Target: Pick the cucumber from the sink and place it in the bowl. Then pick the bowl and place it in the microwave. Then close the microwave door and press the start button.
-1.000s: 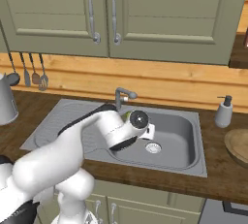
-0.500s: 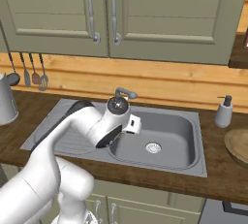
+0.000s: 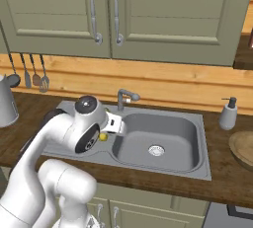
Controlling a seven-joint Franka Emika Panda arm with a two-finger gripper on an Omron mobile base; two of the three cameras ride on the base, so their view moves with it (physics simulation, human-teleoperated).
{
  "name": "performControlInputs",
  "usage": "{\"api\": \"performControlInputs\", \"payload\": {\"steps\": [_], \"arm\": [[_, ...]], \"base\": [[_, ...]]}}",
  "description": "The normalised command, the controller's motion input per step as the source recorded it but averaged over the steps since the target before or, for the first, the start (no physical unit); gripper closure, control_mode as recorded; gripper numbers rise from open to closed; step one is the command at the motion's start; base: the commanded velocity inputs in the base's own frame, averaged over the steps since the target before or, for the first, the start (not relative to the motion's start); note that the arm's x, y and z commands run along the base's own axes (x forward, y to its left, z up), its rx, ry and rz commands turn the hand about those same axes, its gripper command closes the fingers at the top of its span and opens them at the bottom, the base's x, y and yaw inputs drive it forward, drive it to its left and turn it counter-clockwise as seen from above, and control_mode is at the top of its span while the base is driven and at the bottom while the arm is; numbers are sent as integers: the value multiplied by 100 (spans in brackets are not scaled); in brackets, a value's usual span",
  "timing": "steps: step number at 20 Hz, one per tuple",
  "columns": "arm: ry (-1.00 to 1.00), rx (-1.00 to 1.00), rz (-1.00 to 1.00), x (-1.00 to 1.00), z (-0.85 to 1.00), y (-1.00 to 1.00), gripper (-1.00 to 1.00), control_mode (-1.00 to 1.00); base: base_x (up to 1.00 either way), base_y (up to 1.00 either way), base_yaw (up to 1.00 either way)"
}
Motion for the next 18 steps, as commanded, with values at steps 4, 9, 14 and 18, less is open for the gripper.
{"api": "performControlInputs", "payload": {"steps": [4, 9, 14, 18], "arm": [[0, -8, -2, -18, 6, 4, 100, -100], [0, 0, 0, 0, 0, 0, 100, 100], [0, 0, 0, 0, 0, 0, 100, 100], [0, 0, 0, 0, 0, 0, 100, 100]], "base": [[0, 0, 0], [-23, -58, -4], [-25, -95, -9], [-16, -100, -11]]}}
